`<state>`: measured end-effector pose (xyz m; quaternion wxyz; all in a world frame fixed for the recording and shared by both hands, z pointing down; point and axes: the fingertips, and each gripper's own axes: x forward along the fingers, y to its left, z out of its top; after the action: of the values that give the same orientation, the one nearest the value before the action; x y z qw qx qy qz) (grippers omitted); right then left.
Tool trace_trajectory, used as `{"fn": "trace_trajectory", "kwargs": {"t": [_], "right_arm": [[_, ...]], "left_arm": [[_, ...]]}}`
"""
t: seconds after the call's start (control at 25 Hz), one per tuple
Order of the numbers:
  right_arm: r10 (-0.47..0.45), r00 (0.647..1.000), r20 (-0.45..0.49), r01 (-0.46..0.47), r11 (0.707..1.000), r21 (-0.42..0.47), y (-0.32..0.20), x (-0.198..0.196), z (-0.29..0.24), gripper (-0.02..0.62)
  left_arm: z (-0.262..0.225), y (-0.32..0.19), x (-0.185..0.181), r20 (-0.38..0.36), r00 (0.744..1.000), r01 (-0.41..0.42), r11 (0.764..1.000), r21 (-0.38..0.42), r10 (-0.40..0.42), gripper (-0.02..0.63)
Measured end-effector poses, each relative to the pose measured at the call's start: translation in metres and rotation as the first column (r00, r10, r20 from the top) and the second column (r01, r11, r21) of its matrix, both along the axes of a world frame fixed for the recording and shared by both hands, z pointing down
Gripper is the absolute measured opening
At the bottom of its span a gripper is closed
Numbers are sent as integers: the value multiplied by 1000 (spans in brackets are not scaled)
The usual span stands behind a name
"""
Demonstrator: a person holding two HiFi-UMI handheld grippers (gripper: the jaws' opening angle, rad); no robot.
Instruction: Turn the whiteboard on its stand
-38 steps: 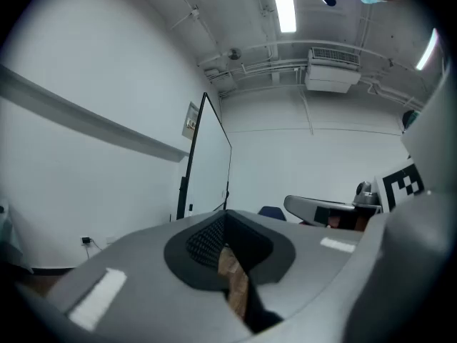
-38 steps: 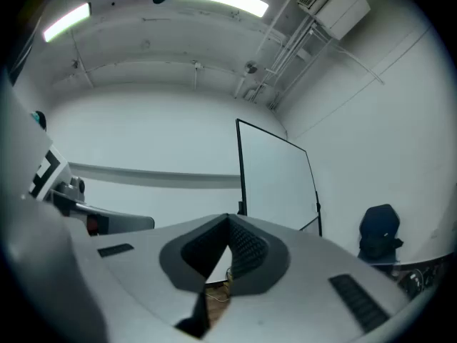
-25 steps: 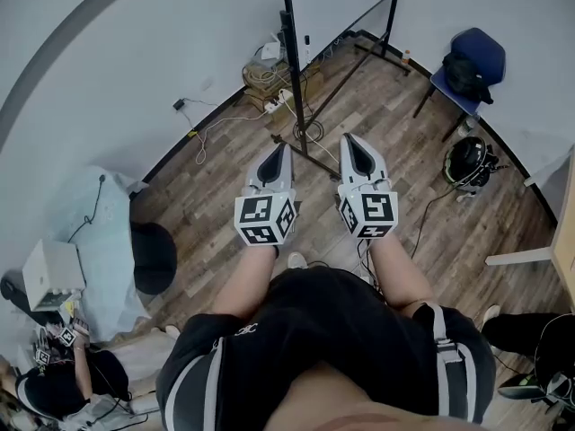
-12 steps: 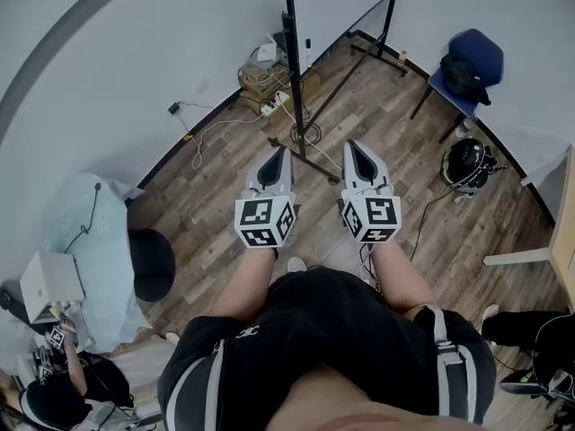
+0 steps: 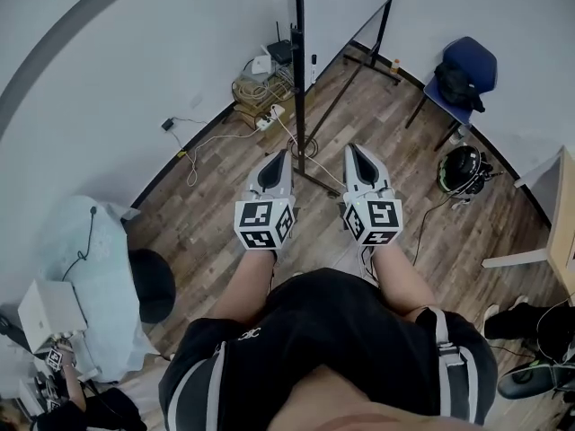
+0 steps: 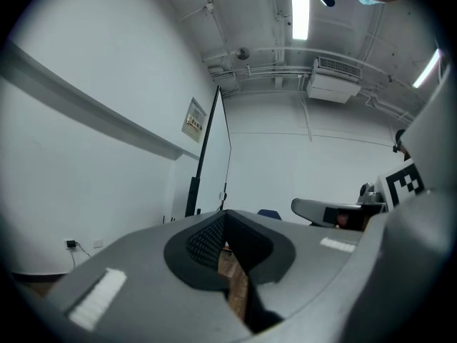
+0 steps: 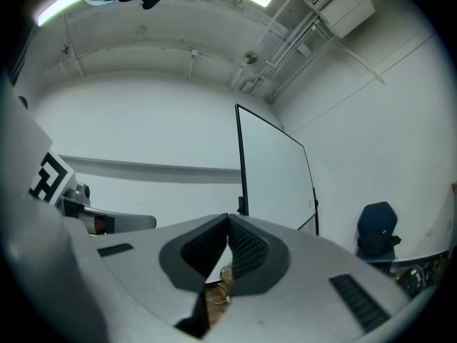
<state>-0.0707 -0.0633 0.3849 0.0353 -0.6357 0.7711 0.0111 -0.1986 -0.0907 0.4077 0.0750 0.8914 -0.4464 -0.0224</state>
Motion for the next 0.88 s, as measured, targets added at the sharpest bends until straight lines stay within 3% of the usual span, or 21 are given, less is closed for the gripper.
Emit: {"fn": "trace_trajectory", "kwargs": {"t": [0.32, 0.6, 0.88], "right_arm": [[41, 997, 59, -38, 998, -40, -20, -14, 12, 6], [15, 999, 45, -12, 998, -60, -28, -31, 20, 6], [0, 997, 78, 4, 999, -52, -40, -18, 23, 6]], "left_arm": [[15, -26, -15, -3, 998, -59, 998, -29, 59, 9], [28, -29, -30, -10, 999, -42, 997, -58, 41, 9], [31, -38, -17, 18, 999, -35, 998, -51, 36, 9]]}}
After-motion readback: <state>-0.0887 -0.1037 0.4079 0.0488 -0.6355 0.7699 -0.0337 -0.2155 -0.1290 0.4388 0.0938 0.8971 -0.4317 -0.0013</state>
